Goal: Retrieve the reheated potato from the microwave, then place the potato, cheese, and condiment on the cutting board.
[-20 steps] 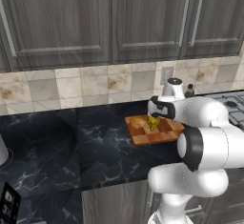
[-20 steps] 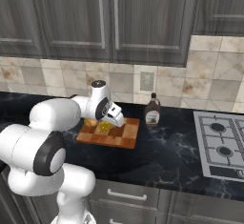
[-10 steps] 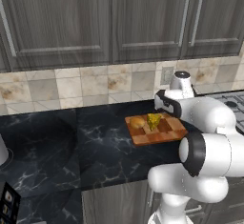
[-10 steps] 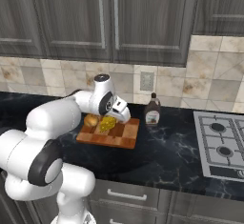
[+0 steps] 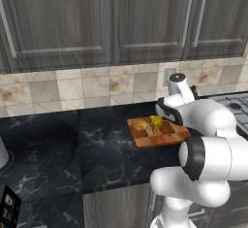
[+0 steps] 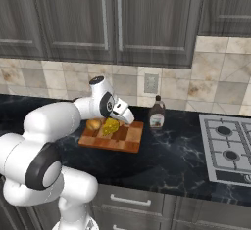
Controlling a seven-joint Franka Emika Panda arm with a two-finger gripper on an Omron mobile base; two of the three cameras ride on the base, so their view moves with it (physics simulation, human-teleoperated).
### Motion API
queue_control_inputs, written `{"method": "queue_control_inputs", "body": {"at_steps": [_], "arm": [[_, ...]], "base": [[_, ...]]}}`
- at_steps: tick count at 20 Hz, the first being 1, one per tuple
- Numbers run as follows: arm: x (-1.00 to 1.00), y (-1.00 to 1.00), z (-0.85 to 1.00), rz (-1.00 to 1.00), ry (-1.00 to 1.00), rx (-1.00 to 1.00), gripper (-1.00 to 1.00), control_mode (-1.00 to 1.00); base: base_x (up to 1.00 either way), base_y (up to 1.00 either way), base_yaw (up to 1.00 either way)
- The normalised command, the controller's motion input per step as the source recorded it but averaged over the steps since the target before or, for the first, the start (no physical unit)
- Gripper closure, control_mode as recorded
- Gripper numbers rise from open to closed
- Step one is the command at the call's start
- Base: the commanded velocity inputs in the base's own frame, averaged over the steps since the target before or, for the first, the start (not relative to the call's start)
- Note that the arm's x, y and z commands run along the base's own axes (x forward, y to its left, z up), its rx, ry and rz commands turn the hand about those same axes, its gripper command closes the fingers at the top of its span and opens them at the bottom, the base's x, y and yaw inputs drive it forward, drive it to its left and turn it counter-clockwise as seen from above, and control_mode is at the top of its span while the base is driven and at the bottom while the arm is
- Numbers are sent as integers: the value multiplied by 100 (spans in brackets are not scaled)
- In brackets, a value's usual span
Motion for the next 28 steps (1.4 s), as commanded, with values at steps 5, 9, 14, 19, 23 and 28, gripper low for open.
{"method": "queue_control_inputs", "body": {"at_steps": [5, 9, 14, 19, 23, 28], "arm": [[9, -4, 8, -17, -9, -4, -100, -100], [21, -13, 12, -14, -11, -7, -100, -100], [16, -19, 3, -7, -16, -10, -100, -100], [1, -11, -2, 0, -30, -16, -100, -100], [1, -5, 0, 0, -33, -13, -100, -100], [0, -1, 8, 0, -16, -6, -100, -100]], "base": [[0, 0, 0], [0, 0, 0], [0, 0, 0], [0, 0, 0], [0, 0, 0], [0, 0, 0]]}}
